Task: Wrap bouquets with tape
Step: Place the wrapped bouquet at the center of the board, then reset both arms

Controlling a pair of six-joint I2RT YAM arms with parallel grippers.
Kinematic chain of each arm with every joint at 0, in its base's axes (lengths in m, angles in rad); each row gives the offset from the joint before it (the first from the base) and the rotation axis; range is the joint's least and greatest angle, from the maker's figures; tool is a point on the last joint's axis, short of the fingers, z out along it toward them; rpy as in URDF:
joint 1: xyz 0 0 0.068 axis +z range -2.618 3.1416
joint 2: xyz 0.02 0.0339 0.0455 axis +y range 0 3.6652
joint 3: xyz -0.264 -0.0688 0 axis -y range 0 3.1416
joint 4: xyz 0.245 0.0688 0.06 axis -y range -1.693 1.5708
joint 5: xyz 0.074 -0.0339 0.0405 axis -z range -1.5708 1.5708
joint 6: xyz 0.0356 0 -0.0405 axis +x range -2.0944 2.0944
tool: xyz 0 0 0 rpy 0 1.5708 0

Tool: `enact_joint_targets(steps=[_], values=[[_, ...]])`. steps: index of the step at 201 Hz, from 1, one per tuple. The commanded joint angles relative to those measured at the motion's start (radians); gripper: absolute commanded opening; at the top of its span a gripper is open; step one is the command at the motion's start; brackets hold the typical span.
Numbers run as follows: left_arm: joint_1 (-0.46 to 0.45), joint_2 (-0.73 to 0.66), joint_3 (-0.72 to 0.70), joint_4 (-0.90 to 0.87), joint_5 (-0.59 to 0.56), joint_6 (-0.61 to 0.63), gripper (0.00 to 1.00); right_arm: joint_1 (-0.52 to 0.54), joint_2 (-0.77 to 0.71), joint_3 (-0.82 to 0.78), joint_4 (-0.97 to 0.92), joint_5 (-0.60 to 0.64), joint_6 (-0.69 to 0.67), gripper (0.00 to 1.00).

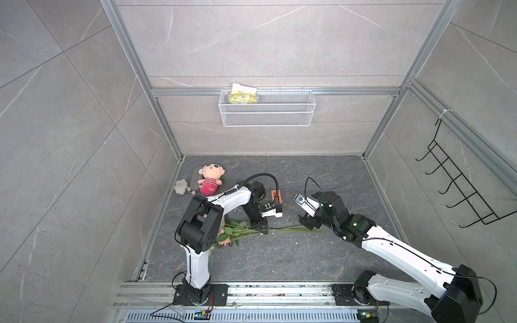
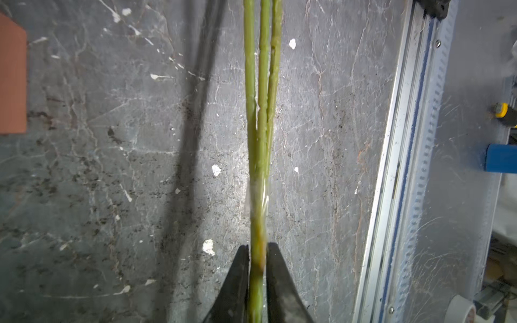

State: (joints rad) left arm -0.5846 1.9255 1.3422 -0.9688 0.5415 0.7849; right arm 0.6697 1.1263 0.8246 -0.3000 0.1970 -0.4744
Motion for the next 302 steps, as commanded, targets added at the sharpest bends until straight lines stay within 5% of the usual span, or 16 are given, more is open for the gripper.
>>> enact_joint_targets(steps=[1, 40, 45, 49, 54, 93, 117, 144, 164, 175, 249, 266, 277, 292, 302], values=[[0.002, -0.002, 0.022, -0.015, -0.01, 0.01, 0.22, -0.019, 0.017, 0.025, -0.025, 0.031, 0.096, 1.0], [0.003, -0.048, 0.031, -0.012, -0.013, -0.013, 0.31, -0.04, 0.014, 0.034, -0.003, 0.038, 0.134, 0.99], [0.003, -0.06, 0.031, -0.008, -0.017, -0.02, 0.5, -0.044, 0.012, 0.033, 0.004, 0.043, 0.142, 1.0], [0.004, -0.072, 0.032, -0.003, -0.021, -0.03, 0.92, -0.05, 0.011, 0.031, 0.014, 0.045, 0.151, 0.99], [0.003, -0.087, 0.031, 0.005, -0.025, -0.042, 0.99, -0.056, 0.01, 0.028, 0.024, 0.044, 0.165, 1.0], [0.07, -0.307, -0.062, 0.163, -0.035, -0.201, 1.0, -0.184, -0.04, -0.063, 0.147, 0.034, 0.338, 1.0], [0.222, -0.575, -0.262, 0.495, -0.08, -0.439, 1.0, -0.292, -0.077, -0.168, 0.27, 0.032, 0.457, 1.0], [0.433, -0.904, -0.626, 0.908, -0.434, -0.832, 1.0, -0.392, -0.039, -0.268, 0.414, 0.057, 0.551, 1.0], [0.52, -1.068, -0.826, 1.018, -0.829, -0.952, 1.0, -0.431, 0.063, -0.315, 0.523, 0.097, 0.588, 1.0], [0.561, -1.096, -0.894, 1.051, -0.927, -0.969, 1.0, -0.446, 0.131, -0.326, 0.571, 0.14, 0.607, 1.0], [0.7, -0.677, -0.965, 1.468, -0.582, -0.863, 1.0, -0.456, 0.268, -0.393, 0.929, 0.239, 0.499, 0.99], [0.704, -0.628, -0.96, 1.553, -0.56, -0.848, 1.0, -0.462, 0.379, -0.476, 1.26, 0.201, 0.447, 0.99], [0.707, -0.59, -0.958, 1.618, -0.536, -0.839, 1.0, -0.476, 0.321, -0.444, 1.062, 0.164, 0.504, 0.99], [0.712, -0.472, -1.006, 1.84, -0.459, -0.831, 1.0, -0.498, 0.367, -0.42, 1.093, 0.135, 0.497, 0.99], [0.712, -0.426, -0.984, 1.818, -0.44, -0.818, 1.0, -0.519, 0.351, -0.408, 1.037, 0.094, 0.513, 1.0]])
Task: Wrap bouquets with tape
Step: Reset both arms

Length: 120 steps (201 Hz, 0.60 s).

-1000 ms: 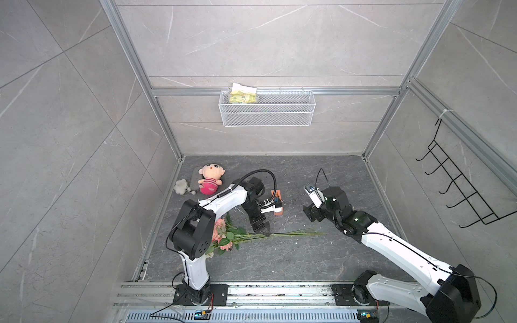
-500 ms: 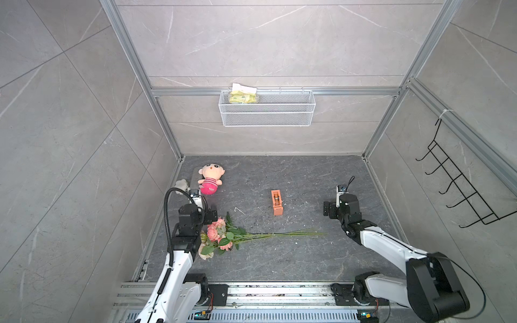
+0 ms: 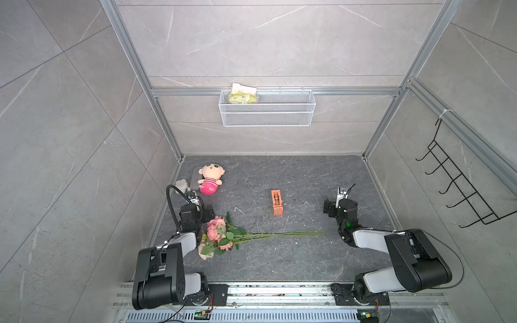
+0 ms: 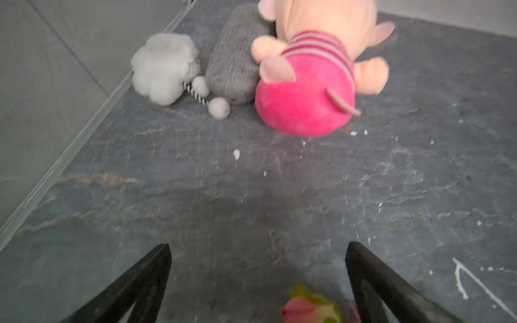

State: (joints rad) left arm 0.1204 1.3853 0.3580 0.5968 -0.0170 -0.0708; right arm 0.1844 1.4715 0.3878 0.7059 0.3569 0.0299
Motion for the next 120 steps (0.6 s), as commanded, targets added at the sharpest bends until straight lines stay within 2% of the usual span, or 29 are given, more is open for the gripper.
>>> enact_joint_targets(steps=[1, 29, 34, 38, 43, 47, 58, 69, 80, 94, 107, 120], values=[[0.006, 0.116, 0.008, 0.244, 0.117, 0.039, 1.0, -0.035, 0.008, 0.027, 0.038, -0.067, 0.009, 1.0], [-0.007, 0.119, 0.011, 0.24, 0.089, 0.045, 1.0, -0.042, 0.012, 0.024, 0.052, -0.067, 0.005, 1.0], [-0.007, 0.119, 0.01, 0.24, 0.088, 0.045, 1.0, -0.042, 0.01, 0.01, 0.062, -0.098, 0.001, 1.0], [-0.007, 0.119, 0.009, 0.242, 0.088, 0.044, 1.0, -0.044, 0.022, -0.016, 0.119, -0.123, 0.0, 1.0], [-0.008, 0.119, 0.009, 0.244, 0.086, 0.046, 1.0, -0.045, 0.071, -0.055, 0.295, -0.119, -0.023, 1.0], [-0.009, 0.118, 0.009, 0.243, 0.085, 0.045, 1.0, -0.042, 0.092, -0.063, 0.329, -0.099, -0.032, 0.99], [-0.01, 0.118, 0.008, 0.244, 0.083, 0.046, 1.0, -0.046, 0.027, -0.023, 0.119, -0.115, 0.007, 0.99], [-0.011, 0.117, 0.007, 0.244, 0.081, 0.047, 1.0, -0.045, 0.071, -0.056, 0.276, -0.109, -0.022, 0.99], [-0.011, 0.116, 0.007, 0.244, 0.08, 0.048, 1.0, -0.046, 0.033, -0.037, 0.166, -0.111, -0.007, 1.0], [-0.011, 0.116, 0.006, 0.245, 0.08, 0.047, 1.0, -0.046, 0.061, -0.048, 0.243, -0.111, -0.015, 0.99], [-0.011, 0.117, 0.007, 0.245, 0.08, 0.048, 1.0, -0.046, 0.04, -0.041, 0.187, -0.11, -0.01, 1.0], [-0.011, 0.117, 0.007, 0.245, 0.08, 0.047, 1.0, -0.046, 0.053, -0.045, 0.22, -0.108, -0.012, 1.0]])
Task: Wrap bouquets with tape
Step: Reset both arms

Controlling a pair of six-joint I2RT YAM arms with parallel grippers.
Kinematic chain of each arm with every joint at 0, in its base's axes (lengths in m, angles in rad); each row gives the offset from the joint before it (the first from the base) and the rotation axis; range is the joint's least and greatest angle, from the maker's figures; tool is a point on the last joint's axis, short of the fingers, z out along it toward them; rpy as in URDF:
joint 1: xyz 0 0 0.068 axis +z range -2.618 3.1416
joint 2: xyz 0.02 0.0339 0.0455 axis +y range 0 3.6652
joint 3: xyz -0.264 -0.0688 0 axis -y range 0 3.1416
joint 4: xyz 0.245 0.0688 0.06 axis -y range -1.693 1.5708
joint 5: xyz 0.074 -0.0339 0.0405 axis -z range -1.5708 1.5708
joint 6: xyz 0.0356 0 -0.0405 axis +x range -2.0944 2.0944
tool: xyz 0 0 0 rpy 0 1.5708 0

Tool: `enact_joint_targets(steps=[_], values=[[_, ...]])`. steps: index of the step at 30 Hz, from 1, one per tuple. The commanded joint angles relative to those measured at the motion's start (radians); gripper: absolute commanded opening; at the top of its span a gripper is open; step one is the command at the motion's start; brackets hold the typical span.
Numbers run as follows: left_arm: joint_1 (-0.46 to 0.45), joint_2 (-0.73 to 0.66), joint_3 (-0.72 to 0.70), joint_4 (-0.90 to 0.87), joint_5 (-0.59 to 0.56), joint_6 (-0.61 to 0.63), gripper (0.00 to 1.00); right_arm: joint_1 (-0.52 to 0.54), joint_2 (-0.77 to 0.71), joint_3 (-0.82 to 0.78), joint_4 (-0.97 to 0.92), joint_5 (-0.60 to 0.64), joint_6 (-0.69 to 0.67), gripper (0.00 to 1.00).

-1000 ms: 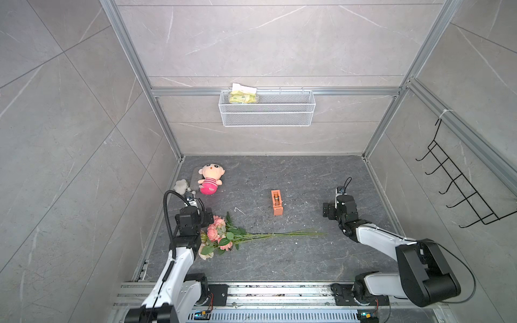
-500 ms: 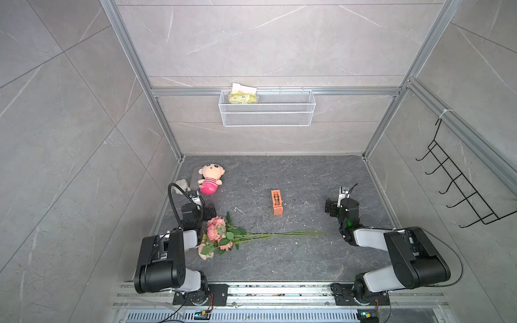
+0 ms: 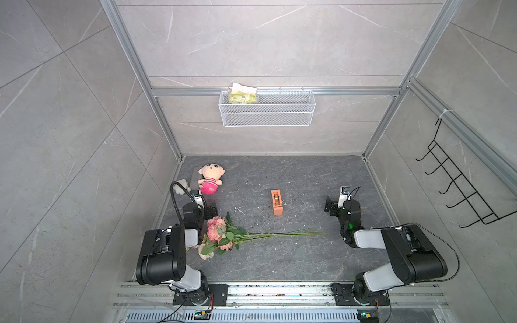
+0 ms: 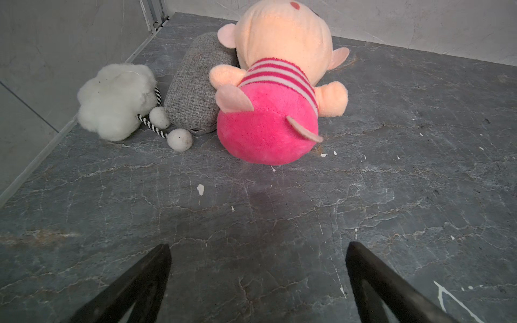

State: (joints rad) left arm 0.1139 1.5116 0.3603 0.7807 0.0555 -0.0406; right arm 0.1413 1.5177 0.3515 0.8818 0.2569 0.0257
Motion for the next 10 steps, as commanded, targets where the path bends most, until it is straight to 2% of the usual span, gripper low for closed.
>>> enact_joint_targets(steps=[1, 10], values=[[-0.005, -0.009, 0.005, 0.061, 0.007, 0.017, 1.0, -0.003, 0.006, -0.009, 0.046, -0.008, -0.008, 0.99], [-0.005, -0.01, 0.005, 0.061, 0.007, 0.017, 1.0, -0.003, -0.004, -0.011, 0.035, -0.016, -0.014, 0.99]])
